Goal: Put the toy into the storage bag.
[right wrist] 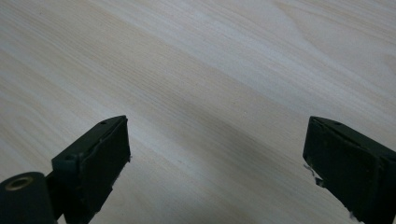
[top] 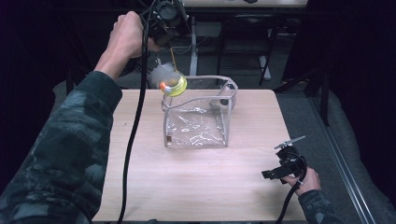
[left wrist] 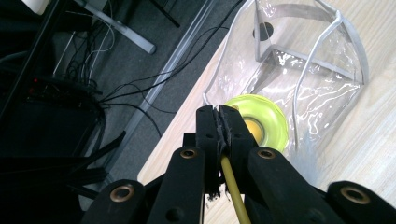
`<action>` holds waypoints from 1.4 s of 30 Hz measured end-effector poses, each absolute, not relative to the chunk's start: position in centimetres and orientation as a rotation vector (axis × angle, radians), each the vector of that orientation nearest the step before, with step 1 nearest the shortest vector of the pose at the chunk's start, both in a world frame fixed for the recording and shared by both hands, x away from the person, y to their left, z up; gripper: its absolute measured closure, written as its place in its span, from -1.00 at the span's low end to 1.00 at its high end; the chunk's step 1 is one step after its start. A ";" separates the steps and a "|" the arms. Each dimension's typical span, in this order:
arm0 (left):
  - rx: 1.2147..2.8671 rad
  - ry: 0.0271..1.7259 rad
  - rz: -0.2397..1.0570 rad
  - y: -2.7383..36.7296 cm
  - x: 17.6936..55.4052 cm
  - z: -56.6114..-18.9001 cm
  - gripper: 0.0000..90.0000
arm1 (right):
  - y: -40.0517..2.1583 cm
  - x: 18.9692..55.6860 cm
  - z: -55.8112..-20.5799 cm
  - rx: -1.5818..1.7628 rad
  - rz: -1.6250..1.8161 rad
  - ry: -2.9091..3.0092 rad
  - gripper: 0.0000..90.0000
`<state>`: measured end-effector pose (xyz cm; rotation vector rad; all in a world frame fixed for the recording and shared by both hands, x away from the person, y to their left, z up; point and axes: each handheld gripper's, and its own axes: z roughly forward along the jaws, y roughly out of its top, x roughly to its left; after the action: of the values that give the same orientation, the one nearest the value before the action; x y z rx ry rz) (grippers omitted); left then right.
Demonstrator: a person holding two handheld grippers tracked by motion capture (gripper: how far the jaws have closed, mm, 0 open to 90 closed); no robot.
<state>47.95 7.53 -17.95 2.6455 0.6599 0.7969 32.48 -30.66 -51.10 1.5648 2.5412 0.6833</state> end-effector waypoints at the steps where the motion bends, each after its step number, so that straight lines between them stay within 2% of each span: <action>1: 2.645 0.660 0.797 7.5 47.9 -18.0 0.95 | -30.7 32.5 -51.1 1.565 0.684 2.542 -0.85; 42: 2.696 0.662 0.694 5.8 49.5 -22.8 0.95 | -30.6 32.5 -51.1 1.555 0.659 2.552 -0.85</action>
<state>49.47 5.75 -22.82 2.6962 0.6625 0.6943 32.46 -30.63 -51.08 1.5547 2.5522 0.6588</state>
